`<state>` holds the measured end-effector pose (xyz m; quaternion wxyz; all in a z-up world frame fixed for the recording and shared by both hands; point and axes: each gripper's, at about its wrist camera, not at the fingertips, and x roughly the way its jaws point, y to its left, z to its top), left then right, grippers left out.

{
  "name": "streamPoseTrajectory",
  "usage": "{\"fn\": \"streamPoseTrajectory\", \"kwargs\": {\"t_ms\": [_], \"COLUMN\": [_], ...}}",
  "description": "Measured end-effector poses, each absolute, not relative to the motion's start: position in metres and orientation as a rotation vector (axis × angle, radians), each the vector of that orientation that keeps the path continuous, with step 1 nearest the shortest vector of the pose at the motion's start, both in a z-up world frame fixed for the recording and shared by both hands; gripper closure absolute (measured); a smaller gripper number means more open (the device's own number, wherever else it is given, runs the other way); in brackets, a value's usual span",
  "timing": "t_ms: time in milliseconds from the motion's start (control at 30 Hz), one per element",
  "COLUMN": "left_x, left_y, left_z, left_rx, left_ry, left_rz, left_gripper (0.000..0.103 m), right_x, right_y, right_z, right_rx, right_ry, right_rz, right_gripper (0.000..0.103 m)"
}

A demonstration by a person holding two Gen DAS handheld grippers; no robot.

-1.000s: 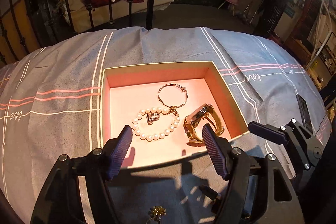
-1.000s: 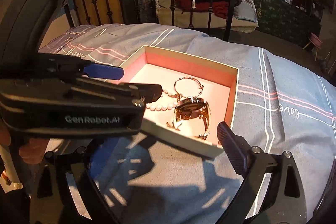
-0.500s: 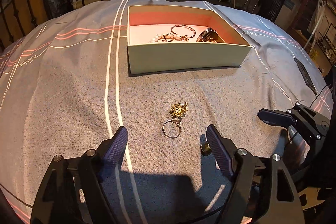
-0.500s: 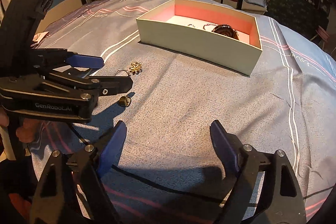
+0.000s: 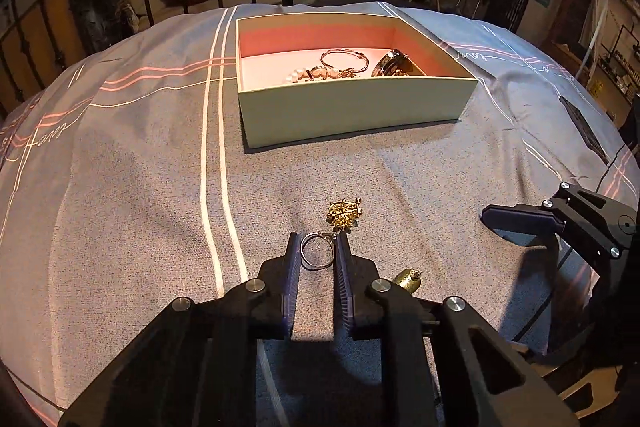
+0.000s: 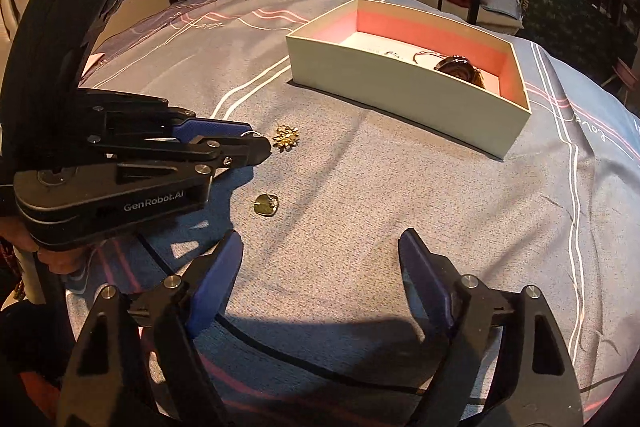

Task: Organize jewelry
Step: 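Move both grippers back to the small ring and gold flower charm, then grasp the small ring with the left gripper while the right gripper grasps the small gold piece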

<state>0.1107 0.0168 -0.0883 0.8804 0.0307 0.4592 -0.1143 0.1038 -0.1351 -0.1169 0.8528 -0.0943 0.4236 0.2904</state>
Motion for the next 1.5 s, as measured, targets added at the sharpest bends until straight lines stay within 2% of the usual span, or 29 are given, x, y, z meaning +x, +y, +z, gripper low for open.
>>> {"fn": "streamPoseTrajectory", "kwargs": {"t_ms": [300,367,467,1500], "left_x": [0.11,0.111,0.111,0.145], "left_y": [0.032,0.033,0.031,-0.016], "left_z": [-0.084,-0.083,-0.082,-0.043], "left_rx": [-0.019,-0.029,-0.027,0.019], "left_ry": [0.971,0.971,0.973,0.903], "left_rz": [-0.219,-0.222,-0.225,-0.299], "left_gripper": [0.086,0.086,0.086,0.086], "right_x": [0.115,0.112,0.109,0.132], "right_y": [-0.11,-0.109,-0.108,-0.164], "right_z": [-0.117,-0.117,-0.117,-0.09], "right_rx": [-0.246,-0.254,-0.259,-0.103], "right_ry": [0.89,0.889,0.883,0.795], "right_rz": [0.707,0.735,0.744,0.613], "right_gripper": [0.067,0.084,0.09,0.091]}}
